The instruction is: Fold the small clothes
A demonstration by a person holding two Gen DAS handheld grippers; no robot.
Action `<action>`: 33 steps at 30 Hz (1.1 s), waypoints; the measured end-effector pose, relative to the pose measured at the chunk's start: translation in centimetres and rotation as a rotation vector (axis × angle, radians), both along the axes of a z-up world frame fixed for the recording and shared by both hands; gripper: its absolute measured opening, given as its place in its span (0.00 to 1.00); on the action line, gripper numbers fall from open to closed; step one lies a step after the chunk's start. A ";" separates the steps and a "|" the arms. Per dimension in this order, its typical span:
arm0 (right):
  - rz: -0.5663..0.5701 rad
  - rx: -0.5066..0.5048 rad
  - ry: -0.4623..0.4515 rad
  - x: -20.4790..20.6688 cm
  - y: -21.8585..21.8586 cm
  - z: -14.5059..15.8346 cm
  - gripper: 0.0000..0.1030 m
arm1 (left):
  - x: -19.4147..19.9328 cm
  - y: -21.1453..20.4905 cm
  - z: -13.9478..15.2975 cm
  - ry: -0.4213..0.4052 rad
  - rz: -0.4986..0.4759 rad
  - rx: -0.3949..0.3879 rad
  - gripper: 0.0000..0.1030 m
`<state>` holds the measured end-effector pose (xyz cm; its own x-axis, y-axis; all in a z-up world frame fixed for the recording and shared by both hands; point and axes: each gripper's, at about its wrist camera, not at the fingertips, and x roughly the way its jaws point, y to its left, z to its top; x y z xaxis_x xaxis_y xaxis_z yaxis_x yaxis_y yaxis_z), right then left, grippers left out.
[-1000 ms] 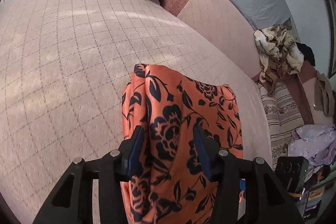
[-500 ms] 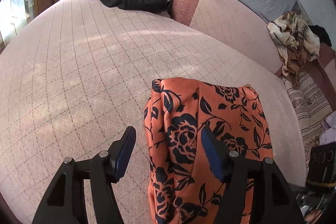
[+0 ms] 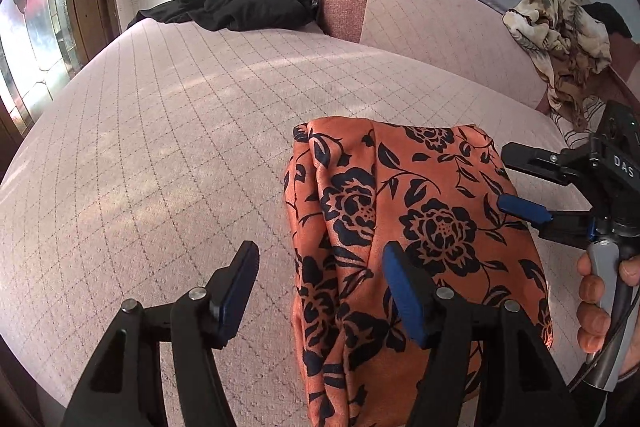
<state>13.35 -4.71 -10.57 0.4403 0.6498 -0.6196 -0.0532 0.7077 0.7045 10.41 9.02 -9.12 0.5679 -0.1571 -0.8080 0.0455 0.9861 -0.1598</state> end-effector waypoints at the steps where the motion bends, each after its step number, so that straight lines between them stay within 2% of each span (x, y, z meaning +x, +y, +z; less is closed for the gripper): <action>1: 0.014 0.005 -0.018 -0.7 0.2 0.7 0.79 | -0.2 0.0 0.2 -0.006 -0.001 -0.002 0.63; 4: 0.036 0.037 -0.030 -2.8 0.3 1.0 0.82 | -1.3 0.2 1.1 -0.031 -0.008 -0.024 0.63; 6: 0.045 -0.004 0.012 -3.3 0.4 -0.8 0.84 | -2.4 0.3 0.9 -0.030 -0.014 -0.032 0.63; 7: 0.047 -0.006 0.013 -3.5 0.2 -1.7 0.84 | -2.8 0.1 0.2 -0.009 -0.017 -0.007 0.63; 9: 0.040 -0.004 -0.009 -3.9 0.2 -1.3 0.84 | -3.1 -0.4 -2.7 0.076 -0.050 0.046 0.51; 10: 0.034 -0.009 -0.005 -4.1 0.3 -0.7 0.84 | -3.3 -0.1 -3.8 0.113 -0.046 0.014 0.49; 11: 0.040 -0.001 -0.013 -4.3 0.4 -0.1 0.84 | -3.8 0.3 -3.9 0.112 -0.024 -0.025 0.49; 14: 0.074 0.010 -0.057 -5.8 0.8 1.3 0.84 | -5.1 0.5 -2.2 0.048 -0.024 -0.029 0.44; 16: 0.093 -0.017 -0.051 -6.8 1.1 0.7 0.84 | -5.3 0.6 -2.7 0.073 -0.040 -0.047 0.44; 18: 0.095 -0.040 -0.016 -7.3 1.1 -1.1 0.84 | -4.6 0.9 -5.4 0.157 -0.068 -0.095 0.46; 19: 0.089 -0.028 -0.022 -7.5 0.9 -1.6 0.84 | -4.5 1.5 -5.9 0.153 -0.063 -0.136 0.47; 21: 0.076 -0.019 -0.023 -7.7 0.8 -1.2 0.84 | -4.7 2.2 -5.1 0.155 -0.047 -0.167 0.44; 24: 0.078 0.005 -0.050 -8.4 0.4 0.2 0.84 | -5.6 2.3 -3.2 0.117 -0.036 -0.142 0.40; 28: 0.064 0.028 -0.061 -10.2 -0.9 0.6 0.84 | -6.4 3.2 -1.0 0.062 -0.032 -0.207 0.41; 33: 0.065 0.055 -0.039 -12.2 -1.6 -0.7 0.84 | -5.6 3.1 -1.8 0.110 -0.025 -0.241 0.40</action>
